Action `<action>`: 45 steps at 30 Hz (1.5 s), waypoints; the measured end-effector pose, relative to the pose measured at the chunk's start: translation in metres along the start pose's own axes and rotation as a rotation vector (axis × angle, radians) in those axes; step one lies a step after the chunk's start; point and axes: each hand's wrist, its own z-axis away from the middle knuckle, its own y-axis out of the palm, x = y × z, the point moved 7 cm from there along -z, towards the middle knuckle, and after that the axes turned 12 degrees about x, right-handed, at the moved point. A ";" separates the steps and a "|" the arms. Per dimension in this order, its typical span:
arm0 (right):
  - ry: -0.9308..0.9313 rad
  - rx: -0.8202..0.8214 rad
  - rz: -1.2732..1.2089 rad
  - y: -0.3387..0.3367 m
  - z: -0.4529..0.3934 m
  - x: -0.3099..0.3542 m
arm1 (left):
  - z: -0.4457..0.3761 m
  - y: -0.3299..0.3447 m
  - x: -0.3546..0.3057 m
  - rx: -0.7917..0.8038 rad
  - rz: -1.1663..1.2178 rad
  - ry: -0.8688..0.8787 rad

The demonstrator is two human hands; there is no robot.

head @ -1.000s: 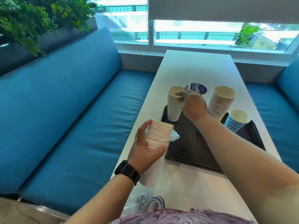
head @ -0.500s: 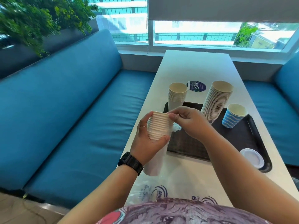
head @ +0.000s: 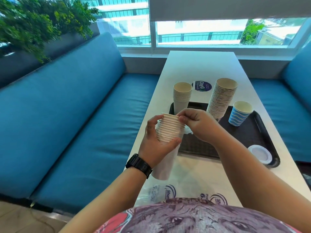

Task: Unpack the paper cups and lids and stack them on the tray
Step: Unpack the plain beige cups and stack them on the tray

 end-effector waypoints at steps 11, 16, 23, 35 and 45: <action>-0.016 -0.033 0.055 -0.001 0.006 0.003 | 0.004 0.002 -0.002 0.022 -0.016 0.013; -0.012 -0.060 0.078 -0.003 0.003 0.005 | 0.005 0.001 0.001 0.010 -0.018 -0.002; 0.013 -0.257 0.109 -0.020 -0.005 0.004 | 0.006 0.002 0.006 0.027 -0.025 -0.028; 0.024 -0.279 0.057 -0.026 -0.030 0.003 | 0.008 0.001 0.008 0.034 -0.038 -0.039; -0.052 -0.556 0.677 -0.097 -0.082 0.049 | 0.005 0.003 0.018 0.030 -0.031 -0.056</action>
